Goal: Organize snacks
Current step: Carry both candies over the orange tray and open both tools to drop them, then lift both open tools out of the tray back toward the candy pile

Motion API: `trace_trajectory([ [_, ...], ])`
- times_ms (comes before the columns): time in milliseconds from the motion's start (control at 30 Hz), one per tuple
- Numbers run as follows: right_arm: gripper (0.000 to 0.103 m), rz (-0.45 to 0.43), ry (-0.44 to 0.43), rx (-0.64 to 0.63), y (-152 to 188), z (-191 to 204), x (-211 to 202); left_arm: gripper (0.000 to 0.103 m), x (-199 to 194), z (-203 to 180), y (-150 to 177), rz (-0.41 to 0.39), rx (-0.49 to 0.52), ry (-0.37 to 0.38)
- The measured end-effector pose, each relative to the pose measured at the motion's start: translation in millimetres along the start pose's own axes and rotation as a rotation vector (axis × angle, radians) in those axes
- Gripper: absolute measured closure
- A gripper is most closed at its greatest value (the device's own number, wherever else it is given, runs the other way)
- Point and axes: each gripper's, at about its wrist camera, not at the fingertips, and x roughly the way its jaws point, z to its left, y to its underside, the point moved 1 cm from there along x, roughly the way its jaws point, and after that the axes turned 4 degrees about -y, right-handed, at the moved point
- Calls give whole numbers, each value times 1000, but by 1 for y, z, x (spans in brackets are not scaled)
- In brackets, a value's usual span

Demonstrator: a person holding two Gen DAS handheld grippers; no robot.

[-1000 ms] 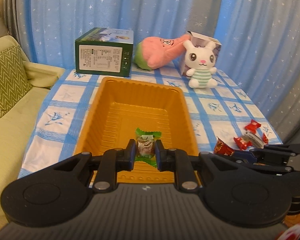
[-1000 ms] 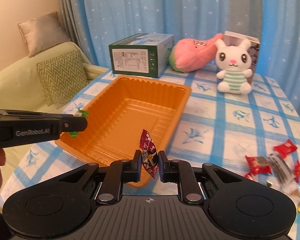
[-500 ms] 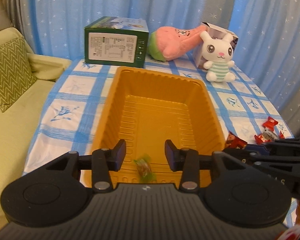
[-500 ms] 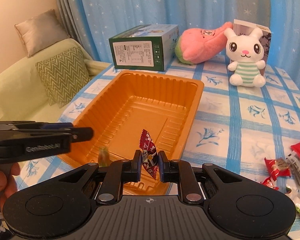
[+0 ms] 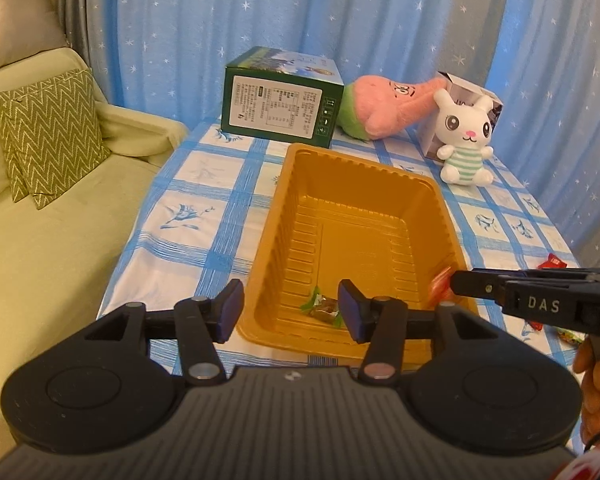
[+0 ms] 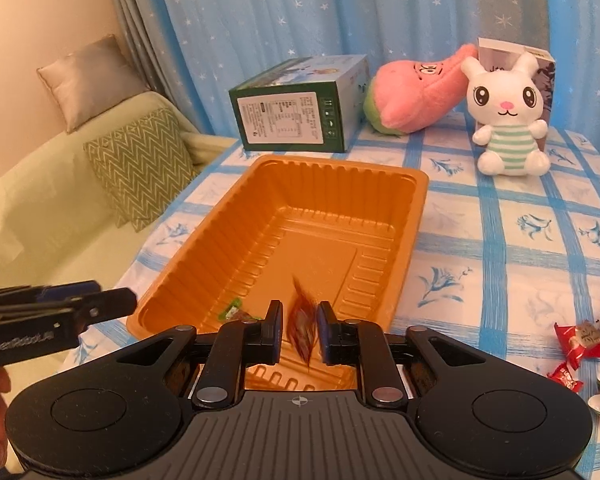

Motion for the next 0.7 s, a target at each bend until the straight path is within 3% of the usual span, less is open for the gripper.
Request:
trace_trajectory([
  [67, 51, -15, -5, 15, 1, -2, -6, 47, -6, 0, 0, -9, -6, 0],
  [100, 50, -22, -3, 19, 2, -3, -11, 44, -9, 0, 1, -13, -8, 0],
  [500, 50, -70, 123, 149, 55, -28, -99, 28, -56, -34, 19, -35, 16, 47],
  [700, 50, -106, 185, 205, 78, -37, -148, 27, -80, -62, 35, -30, 60, 79],
])
